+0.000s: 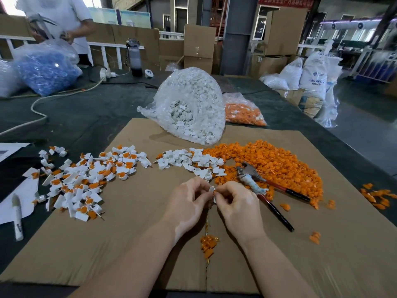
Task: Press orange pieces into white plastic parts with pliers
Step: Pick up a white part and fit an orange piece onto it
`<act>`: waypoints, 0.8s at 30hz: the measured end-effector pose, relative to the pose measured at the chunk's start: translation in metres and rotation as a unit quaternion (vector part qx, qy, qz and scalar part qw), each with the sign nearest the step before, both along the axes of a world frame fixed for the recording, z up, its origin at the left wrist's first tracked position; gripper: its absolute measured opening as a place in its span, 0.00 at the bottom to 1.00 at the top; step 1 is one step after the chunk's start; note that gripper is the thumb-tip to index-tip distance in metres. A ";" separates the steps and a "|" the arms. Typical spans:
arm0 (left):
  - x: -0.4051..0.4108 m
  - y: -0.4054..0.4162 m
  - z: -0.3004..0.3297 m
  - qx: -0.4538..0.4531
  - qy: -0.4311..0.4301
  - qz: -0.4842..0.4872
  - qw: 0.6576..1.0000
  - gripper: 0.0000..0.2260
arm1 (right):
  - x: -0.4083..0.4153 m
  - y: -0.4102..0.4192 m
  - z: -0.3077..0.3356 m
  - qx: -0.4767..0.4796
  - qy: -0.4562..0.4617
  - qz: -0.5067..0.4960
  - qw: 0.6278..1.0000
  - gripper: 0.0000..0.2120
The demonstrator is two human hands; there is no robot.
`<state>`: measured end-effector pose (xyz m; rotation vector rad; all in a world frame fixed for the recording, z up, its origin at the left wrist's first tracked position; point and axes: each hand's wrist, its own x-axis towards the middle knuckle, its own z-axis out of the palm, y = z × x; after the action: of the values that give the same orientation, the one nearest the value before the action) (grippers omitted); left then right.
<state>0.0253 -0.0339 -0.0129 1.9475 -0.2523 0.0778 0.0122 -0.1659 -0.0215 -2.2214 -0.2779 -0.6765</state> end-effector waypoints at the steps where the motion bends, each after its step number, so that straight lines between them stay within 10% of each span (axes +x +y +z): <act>1: 0.001 0.000 0.000 0.004 0.000 0.002 1.000 0.02 | 0.000 0.000 0.000 0.003 0.003 0.003 1.000 0.02; 24: 0.006 0.007 -0.001 -0.086 0.059 -0.004 0.994 0.08 | 0.002 -0.001 0.004 0.009 0.009 0.036 0.999 0.09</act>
<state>0.0312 -0.0266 -0.0140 1.7719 -0.1689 -0.0207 0.0145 -0.1667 -0.0174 -2.1887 -0.3395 -0.6191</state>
